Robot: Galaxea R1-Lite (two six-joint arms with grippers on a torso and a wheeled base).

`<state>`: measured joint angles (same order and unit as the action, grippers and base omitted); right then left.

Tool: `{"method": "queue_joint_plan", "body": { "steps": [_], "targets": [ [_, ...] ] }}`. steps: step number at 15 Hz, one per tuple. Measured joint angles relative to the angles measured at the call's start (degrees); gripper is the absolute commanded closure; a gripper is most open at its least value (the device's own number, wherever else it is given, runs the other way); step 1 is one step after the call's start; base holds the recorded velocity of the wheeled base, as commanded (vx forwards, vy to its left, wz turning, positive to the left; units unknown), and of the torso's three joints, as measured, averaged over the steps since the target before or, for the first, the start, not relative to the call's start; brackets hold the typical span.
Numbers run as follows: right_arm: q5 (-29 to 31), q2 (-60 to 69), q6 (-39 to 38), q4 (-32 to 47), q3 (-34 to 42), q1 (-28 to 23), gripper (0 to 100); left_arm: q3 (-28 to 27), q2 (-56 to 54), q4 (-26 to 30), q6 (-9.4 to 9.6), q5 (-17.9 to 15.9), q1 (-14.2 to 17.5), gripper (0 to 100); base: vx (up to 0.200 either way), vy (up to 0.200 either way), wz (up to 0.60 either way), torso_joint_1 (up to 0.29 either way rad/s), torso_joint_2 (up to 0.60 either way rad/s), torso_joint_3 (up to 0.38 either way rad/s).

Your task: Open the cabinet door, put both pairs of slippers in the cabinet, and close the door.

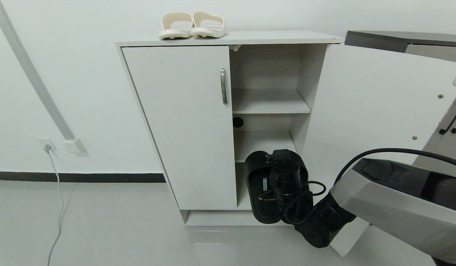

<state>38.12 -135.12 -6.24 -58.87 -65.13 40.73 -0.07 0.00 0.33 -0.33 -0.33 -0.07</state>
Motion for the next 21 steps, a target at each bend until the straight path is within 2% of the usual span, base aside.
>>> {"method": "queue_joint_plan", "body": {
  "steps": [6,16,18,21],
  "targets": [
    [0.0,-0.8,0.0,0.0,0.0,-0.2,100,0.0,0.0,0.0,0.01,0.0,0.0,100,0.0,0.0,0.0,0.0,0.0,-0.019],
    [0.3,-0.9,0.1,-1.7,0.0,-0.2,100,-0.1,0.0,0.1,0.0,-0.1,0.0,100,0.0,0.0,0.0,0.003,0.0,-0.187],
    [0.4,-0.9,0.3,-3.4,0.1,-0.2,100,-0.1,0.0,0.1,-0.1,0.0,0.0,100,0.0,0.0,0.0,0.005,0.0,-0.112],
    [0.4,-1.8,5.8,-14.1,0.7,-0.4,100,0.0,0.0,0.0,-0.27,0.0,0.0,100,0.0,0.0,0.0,0.0,0.0,0.0]
  ]
}}
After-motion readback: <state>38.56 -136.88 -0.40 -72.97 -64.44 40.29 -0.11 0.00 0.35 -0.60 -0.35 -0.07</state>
